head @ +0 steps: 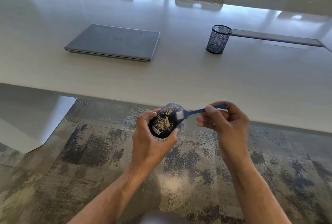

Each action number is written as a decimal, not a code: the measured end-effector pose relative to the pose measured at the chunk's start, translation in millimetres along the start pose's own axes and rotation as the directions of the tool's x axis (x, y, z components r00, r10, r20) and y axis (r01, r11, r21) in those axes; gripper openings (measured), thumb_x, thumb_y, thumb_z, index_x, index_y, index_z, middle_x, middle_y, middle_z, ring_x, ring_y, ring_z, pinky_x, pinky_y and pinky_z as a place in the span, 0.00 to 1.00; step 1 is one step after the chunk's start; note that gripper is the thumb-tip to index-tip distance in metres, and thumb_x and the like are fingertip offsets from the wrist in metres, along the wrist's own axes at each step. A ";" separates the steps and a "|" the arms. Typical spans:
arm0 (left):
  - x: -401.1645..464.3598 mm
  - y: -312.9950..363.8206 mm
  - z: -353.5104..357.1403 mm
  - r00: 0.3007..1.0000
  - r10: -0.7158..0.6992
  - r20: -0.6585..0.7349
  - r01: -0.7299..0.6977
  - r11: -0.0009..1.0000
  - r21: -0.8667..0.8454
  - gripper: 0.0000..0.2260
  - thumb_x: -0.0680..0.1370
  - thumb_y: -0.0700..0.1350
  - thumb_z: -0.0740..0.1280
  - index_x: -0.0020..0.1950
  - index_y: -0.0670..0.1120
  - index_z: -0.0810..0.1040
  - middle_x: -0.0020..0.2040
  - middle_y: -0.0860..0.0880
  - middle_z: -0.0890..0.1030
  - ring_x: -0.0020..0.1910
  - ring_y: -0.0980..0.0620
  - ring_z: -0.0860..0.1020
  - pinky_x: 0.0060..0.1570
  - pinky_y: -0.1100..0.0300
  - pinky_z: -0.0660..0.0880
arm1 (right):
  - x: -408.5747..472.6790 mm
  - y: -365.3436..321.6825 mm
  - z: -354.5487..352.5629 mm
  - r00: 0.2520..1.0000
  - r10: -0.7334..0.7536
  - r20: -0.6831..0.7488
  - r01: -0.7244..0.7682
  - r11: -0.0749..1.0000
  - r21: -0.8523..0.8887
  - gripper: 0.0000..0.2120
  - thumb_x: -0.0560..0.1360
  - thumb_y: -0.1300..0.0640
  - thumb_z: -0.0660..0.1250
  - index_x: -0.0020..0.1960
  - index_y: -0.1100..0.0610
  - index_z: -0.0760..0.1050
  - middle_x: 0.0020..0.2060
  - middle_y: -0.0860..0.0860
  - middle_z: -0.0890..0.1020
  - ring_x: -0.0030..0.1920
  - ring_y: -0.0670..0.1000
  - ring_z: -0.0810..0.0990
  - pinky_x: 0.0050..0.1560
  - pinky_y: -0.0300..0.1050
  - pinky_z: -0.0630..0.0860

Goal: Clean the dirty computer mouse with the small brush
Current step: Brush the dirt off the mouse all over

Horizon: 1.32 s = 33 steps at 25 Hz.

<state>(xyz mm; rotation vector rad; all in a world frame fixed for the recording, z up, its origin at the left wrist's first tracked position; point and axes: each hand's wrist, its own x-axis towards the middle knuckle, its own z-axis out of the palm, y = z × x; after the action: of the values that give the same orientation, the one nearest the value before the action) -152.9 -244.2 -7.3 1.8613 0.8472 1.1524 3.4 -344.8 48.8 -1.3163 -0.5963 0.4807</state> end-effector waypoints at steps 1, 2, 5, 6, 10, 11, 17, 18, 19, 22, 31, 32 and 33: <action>0.3 0.7 1.0 1.000 -0.001 -0.001 0.001 1.000 -0.005 0.35 0.66 0.42 0.81 0.59 0.62 0.61 0.54 0.57 0.74 0.54 0.72 0.75 0.44 0.79 0.72 | -4.2 1.2 4.8 0.998 -0.012 0.056 0.010 1.000 0.021 0.03 0.77 0.61 0.72 0.50 0.59 0.81 0.35 0.58 0.87 0.36 0.55 0.88 0.40 0.48 0.85; 0.7 1.3 1.7 1.000 -0.002 -0.004 0.002 1.000 -0.010 0.35 0.66 0.42 0.81 0.59 0.61 0.62 0.54 0.57 0.74 0.53 0.71 0.76 0.44 0.79 0.73 | -7.3 2.5 7.8 0.996 -0.025 0.091 0.022 0.999 0.028 0.04 0.76 0.60 0.72 0.50 0.59 0.82 0.35 0.58 0.87 0.36 0.56 0.88 0.39 0.47 0.85; 3.7 2.1 0.8 1.000 0.002 -0.009 -0.002 1.000 -0.027 0.33 0.67 0.44 0.81 0.60 0.58 0.63 0.53 0.57 0.75 0.52 0.70 0.77 0.44 0.77 0.74 | -2.7 3.4 1.9 0.999 -0.046 0.012 0.046 0.999 -0.019 0.03 0.77 0.62 0.71 0.51 0.59 0.81 0.36 0.57 0.87 0.37 0.56 0.88 0.43 0.52 0.86; 4.9 2.6 -0.1 1.000 -0.002 -0.011 0.001 0.999 -0.038 0.32 0.67 0.46 0.81 0.60 0.58 0.63 0.54 0.57 0.75 0.52 0.69 0.78 0.44 0.76 0.75 | 1.6 3.1 -3.8 0.998 -0.052 -0.034 0.051 0.998 -0.026 0.03 0.78 0.63 0.71 0.51 0.59 0.81 0.36 0.57 0.87 0.38 0.56 0.88 0.44 0.53 0.86; 8.9 4.2 1.5 1.000 -0.009 -0.027 0.007 0.997 -0.074 0.31 0.67 0.48 0.79 0.59 0.59 0.64 0.53 0.57 0.76 0.49 0.67 0.79 0.43 0.75 0.75 | 4.8 2.9 -12.2 0.997 -0.082 0.009 0.082 0.994 0.071 0.04 0.75 0.59 0.72 0.50 0.56 0.83 0.37 0.56 0.87 0.38 0.56 0.88 0.42 0.48 0.85; 9.4 4.3 2.8 1.000 -0.005 -0.030 0.003 0.997 -0.079 0.31 0.67 0.47 0.80 0.59 0.59 0.64 0.52 0.57 0.77 0.49 0.67 0.80 0.43 0.76 0.75 | 2.3 5.0 -10.1 0.994 -0.088 0.065 0.082 0.994 0.078 0.04 0.75 0.58 0.72 0.49 0.54 0.83 0.37 0.56 0.87 0.38 0.56 0.88 0.42 0.48 0.85; 15.0 3.8 5.4 0.999 -0.002 -0.042 -0.003 0.992 -0.128 0.28 0.66 0.53 0.77 0.59 0.57 0.65 0.51 0.57 0.78 0.48 0.64 0.81 0.42 0.75 0.75 | 9.3 16.9 -23.0 0.998 -0.049 -0.035 0.050 0.998 0.042 0.04 0.74 0.60 0.72 0.48 0.56 0.82 0.38 0.57 0.87 0.39 0.58 0.88 0.47 0.55 0.86; 15.9 2.9 5.7 0.999 -0.011 -0.044 0.005 0.991 -0.136 0.29 0.66 0.53 0.78 0.60 0.57 0.66 0.52 0.57 0.78 0.48 0.63 0.81 0.43 0.74 0.75 | 8.5 18.9 -25.6 0.999 -0.044 -0.027 0.046 0.997 0.067 0.04 0.74 0.61 0.72 0.48 0.56 0.82 0.38 0.58 0.87 0.39 0.58 0.88 0.47 0.55 0.86; 16.8 1.8 6.4 0.999 -0.013 -0.044 0.006 0.990 -0.138 0.29 0.66 0.52 0.78 0.60 0.57 0.66 0.52 0.57 0.78 0.48 0.63 0.81 0.43 0.74 0.75 | 6.1 21.4 -26.2 0.999 -0.044 0.015 0.042 0.995 0.094 0.04 0.74 0.61 0.71 0.48 0.55 0.83 0.38 0.58 0.87 0.39 0.57 0.88 0.46 0.53 0.86; 17.2 -1.0 10.0 0.999 0.023 -0.029 -0.026 0.993 -0.113 0.30 0.66 0.48 0.80 0.60 0.53 0.66 0.52 0.55 0.78 0.48 0.64 0.81 0.42 0.75 0.75 | -0.8 27.3 -21.3 0.991 -0.051 0.122 0.040 0.995 0.091 0.07 0.75 0.62 0.71 0.49 0.53 0.84 0.39 0.58 0.87 0.40 0.57 0.88 0.45 0.49 0.85; 19.6 -2.5 16.8 0.999 0.049 -0.014 -0.050 0.997 -0.064 0.33 0.66 0.42 0.81 0.61 0.55 0.64 0.53 0.57 0.76 0.49 0.68 0.80 0.42 0.77 0.74 | 12.4 10.4 -19.7 0.981 -0.177 -0.078 0.172 0.983 -0.063 0.06 0.77 0.60 0.74 0.48 0.49 0.84 0.38 0.54 0.88 0.37 0.55 0.88 0.42 0.47 0.85; 19.1 -2.4 17.8 0.999 0.042 -0.010 -0.043 0.997 -0.065 0.33 0.66 0.42 0.81 0.61 0.54 0.64 0.53 0.57 0.76 0.49 0.68 0.80 0.42 0.77 0.74 | 10.1 7.0 -14.2 0.976 -0.210 -0.061 0.203 0.973 -0.108 0.06 0.77 0.57 0.74 0.48 0.46 0.83 0.38 0.53 0.88 0.37 0.54 0.88 0.41 0.45 0.85; 19.0 -2.7 18.6 0.999 0.039 -0.003 -0.039 0.997 -0.063 0.33 0.66 0.42 0.81 0.61 0.53 0.64 0.53 0.57 0.76 0.50 0.69 0.79 0.43 0.77 0.74 | 6.9 4.0 -8.2 0.973 -0.230 -0.030 0.224 0.964 -0.146 0.05 0.76 0.54 0.74 0.49 0.44 0.83 0.38 0.50 0.88 0.37 0.51 0.88 0.41 0.43 0.85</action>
<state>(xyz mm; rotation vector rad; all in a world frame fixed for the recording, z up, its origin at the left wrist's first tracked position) -129.1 -232.0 -7.3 1.8327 0.7705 1.1916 14.0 -345.8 44.6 -1.3693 -0.7436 0.2216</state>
